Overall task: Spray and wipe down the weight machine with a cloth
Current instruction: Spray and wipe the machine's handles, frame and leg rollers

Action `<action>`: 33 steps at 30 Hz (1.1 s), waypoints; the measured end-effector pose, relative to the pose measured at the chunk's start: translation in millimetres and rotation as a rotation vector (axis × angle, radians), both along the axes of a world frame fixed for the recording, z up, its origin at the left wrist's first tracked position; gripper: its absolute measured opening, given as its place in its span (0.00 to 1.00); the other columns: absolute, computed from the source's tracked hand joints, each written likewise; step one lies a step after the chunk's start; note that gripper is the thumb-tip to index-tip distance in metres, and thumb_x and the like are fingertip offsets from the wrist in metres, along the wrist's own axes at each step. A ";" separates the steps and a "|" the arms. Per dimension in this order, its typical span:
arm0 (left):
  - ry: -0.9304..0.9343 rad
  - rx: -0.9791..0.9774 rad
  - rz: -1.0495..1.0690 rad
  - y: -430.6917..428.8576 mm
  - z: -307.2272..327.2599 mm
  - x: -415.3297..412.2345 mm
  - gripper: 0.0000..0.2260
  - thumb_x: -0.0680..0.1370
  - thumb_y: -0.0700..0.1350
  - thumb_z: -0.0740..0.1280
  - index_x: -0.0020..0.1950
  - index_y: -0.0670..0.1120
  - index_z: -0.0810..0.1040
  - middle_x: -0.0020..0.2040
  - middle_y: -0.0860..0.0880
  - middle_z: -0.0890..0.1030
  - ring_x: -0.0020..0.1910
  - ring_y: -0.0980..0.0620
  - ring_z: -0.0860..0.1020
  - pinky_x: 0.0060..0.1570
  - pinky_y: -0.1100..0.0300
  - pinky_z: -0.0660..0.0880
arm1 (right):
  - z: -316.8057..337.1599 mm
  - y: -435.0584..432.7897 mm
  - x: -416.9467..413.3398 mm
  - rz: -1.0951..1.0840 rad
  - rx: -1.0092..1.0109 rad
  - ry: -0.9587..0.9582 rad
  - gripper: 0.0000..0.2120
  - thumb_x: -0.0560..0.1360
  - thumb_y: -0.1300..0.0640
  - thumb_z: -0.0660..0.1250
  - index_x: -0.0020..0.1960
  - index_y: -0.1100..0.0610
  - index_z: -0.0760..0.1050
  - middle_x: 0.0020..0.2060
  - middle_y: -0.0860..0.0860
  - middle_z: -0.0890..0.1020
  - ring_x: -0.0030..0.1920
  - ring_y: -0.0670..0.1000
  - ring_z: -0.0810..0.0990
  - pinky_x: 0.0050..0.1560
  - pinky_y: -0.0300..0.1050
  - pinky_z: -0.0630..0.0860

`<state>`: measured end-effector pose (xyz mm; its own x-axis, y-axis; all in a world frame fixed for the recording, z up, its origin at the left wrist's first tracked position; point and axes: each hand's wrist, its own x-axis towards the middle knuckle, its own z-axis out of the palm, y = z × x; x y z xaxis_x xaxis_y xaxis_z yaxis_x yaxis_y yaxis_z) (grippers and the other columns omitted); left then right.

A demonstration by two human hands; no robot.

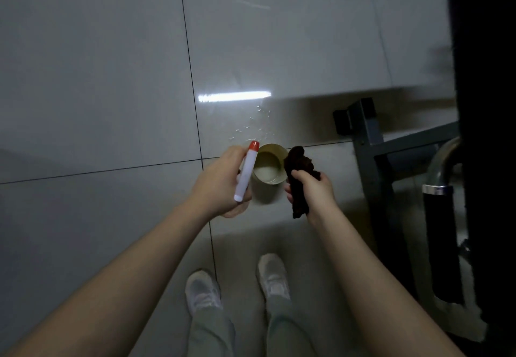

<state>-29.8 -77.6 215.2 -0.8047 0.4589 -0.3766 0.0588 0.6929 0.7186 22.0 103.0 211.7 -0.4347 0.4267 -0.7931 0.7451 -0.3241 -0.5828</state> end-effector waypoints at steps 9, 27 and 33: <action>0.049 0.023 0.024 1.4 113.0 16.8 0.28 0.70 0.44 0.74 0.67 0.49 0.66 0.50 0.55 0.67 0.44 0.49 0.74 0.42 0.51 0.78 | 107.9 -19.4 -3.9 0.029 -0.087 0.142 0.23 0.75 0.61 0.67 0.68 0.54 0.66 0.54 0.59 0.79 0.42 0.53 0.80 0.40 0.45 0.77; 0.241 0.115 0.028 17.8 386.6 55.9 0.23 0.72 0.45 0.72 0.64 0.46 0.69 0.55 0.50 0.74 0.48 0.51 0.75 0.45 0.59 0.76 | 361.7 -6.7 50.1 -0.236 -0.295 0.265 0.17 0.80 0.50 0.58 0.63 0.59 0.71 0.53 0.61 0.79 0.48 0.56 0.79 0.47 0.48 0.75; 0.261 0.142 -0.048 34.1 439.5 56.1 0.23 0.74 0.50 0.70 0.66 0.48 0.68 0.58 0.52 0.74 0.49 0.52 0.76 0.48 0.59 0.76 | 421.3 2.2 53.4 -0.328 -0.302 0.336 0.08 0.79 0.50 0.61 0.46 0.53 0.75 0.44 0.57 0.80 0.47 0.56 0.79 0.53 0.50 0.74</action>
<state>26.3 -43.5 654.7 -0.8419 0.5322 -0.0892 0.2847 0.5785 0.7644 75.4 105.2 633.1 -0.5678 0.3571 -0.7417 0.3664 -0.6972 -0.6162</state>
